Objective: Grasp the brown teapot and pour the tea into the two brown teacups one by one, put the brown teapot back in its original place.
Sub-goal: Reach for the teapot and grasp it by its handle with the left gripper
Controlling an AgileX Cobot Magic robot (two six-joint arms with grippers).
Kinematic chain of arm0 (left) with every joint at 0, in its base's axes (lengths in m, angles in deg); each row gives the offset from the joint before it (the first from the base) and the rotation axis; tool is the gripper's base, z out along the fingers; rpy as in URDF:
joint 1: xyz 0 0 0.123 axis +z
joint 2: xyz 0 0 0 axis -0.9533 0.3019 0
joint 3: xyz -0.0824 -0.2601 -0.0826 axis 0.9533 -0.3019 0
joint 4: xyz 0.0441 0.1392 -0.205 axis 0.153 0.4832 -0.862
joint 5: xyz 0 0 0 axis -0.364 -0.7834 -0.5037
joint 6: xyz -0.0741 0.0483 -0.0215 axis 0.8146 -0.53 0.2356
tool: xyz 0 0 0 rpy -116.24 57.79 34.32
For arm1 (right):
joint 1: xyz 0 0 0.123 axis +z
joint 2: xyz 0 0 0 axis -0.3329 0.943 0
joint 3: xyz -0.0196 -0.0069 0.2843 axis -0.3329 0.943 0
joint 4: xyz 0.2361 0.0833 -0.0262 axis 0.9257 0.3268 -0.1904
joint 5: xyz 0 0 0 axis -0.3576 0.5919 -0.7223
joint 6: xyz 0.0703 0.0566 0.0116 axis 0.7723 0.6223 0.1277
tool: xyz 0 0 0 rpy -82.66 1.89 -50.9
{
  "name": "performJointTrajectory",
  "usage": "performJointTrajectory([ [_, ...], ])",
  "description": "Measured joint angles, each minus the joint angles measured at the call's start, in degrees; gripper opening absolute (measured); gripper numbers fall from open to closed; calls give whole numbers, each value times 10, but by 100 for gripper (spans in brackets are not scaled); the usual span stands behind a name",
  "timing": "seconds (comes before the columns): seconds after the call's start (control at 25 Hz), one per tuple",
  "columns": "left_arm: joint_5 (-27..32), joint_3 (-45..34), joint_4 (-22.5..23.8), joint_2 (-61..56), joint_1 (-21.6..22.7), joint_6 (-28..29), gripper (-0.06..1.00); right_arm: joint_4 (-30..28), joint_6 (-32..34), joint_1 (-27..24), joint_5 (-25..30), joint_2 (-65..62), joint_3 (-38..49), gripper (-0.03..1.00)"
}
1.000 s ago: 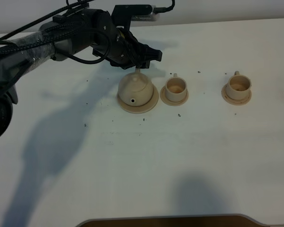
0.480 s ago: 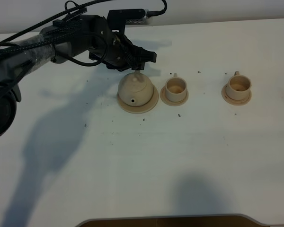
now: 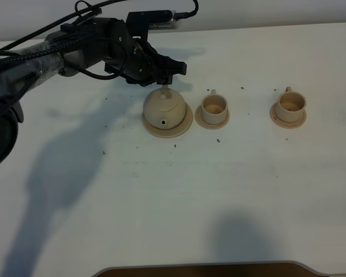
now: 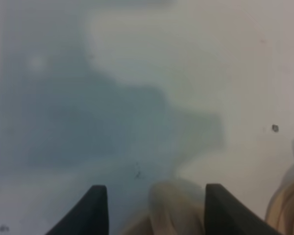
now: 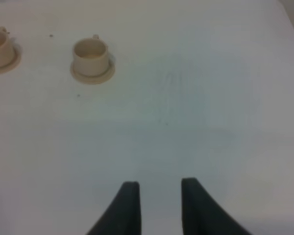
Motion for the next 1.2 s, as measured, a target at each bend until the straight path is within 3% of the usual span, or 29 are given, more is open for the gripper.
performJointTrajectory([
  [0.6, 48, 5, 27, -4, 20, 2, 44, 0, 0, 0, 0, 0, 0, 23],
  [1.2, 171, 17, 69, -14, 40, 3, 44, 0, 0, 0, 0, 0, 0, 23],
])
